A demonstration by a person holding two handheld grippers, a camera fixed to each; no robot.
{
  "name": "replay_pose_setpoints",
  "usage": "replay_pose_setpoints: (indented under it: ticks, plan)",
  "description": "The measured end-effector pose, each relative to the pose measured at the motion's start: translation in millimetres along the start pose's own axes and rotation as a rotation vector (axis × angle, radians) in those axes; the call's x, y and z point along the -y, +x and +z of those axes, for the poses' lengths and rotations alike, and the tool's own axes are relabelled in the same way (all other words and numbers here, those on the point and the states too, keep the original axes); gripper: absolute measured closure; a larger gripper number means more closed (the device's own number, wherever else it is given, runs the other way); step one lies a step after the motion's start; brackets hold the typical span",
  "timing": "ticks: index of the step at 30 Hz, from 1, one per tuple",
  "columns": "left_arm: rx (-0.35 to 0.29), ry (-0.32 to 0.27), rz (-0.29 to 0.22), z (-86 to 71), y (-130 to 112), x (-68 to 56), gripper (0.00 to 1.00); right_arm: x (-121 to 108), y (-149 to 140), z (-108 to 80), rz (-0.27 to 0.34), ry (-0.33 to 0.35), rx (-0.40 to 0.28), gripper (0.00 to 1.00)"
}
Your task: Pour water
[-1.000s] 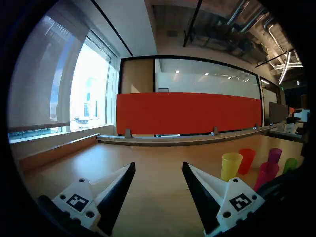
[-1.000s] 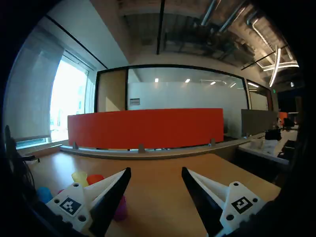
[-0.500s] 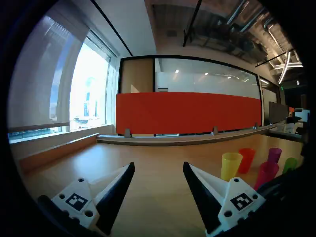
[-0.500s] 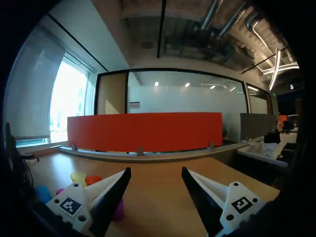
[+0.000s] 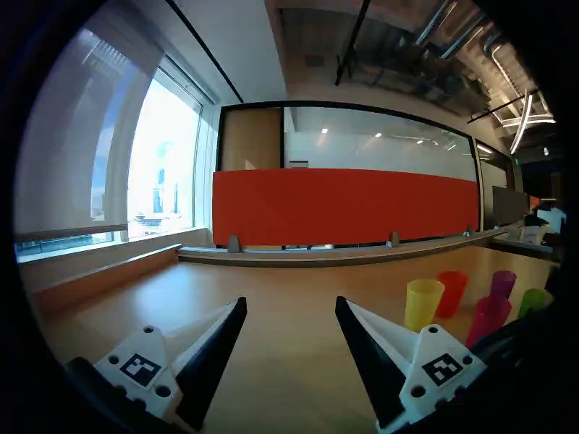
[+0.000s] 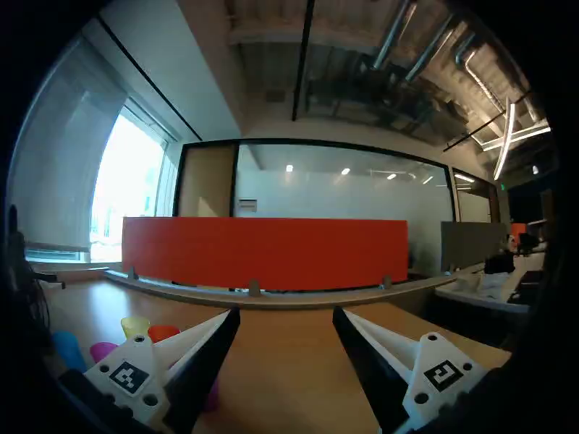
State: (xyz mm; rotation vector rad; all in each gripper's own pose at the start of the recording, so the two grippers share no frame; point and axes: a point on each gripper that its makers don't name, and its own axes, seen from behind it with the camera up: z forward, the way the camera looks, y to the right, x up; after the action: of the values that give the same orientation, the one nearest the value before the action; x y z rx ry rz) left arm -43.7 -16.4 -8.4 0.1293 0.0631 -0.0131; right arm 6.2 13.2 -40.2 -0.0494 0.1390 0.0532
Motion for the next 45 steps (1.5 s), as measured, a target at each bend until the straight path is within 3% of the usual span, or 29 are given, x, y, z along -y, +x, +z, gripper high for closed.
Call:
replay_pose_setpoints:
  ticks: [11, 21, 36, 45]
  plan:
    - [0.000, 0.001, 0.000, -3.0, 0.0, 0.8, 0.10, 14.5, -21.2, 15.9, 0.026, 0.019, 0.012, 0.01]
    - [0.000, 0.001, 0.000, -3.1, 0.3, 1.5, 0.10, 7.9, -38.6, 30.6, 0.074, 0.001, 0.050, 0.01]
    - [0.000, 0.001, 0.000, -2.5, 0.3, 0.3, 0.10, 10.8, -58.1, 37.8, 0.080, 0.008, 0.076, 0.01]
    - [0.000, 0.000, 0.000, -2.0, 0.2, -0.2, 0.10, 12.3, -71.8, 38.6, 0.035, -0.003, 0.111, 0.01]
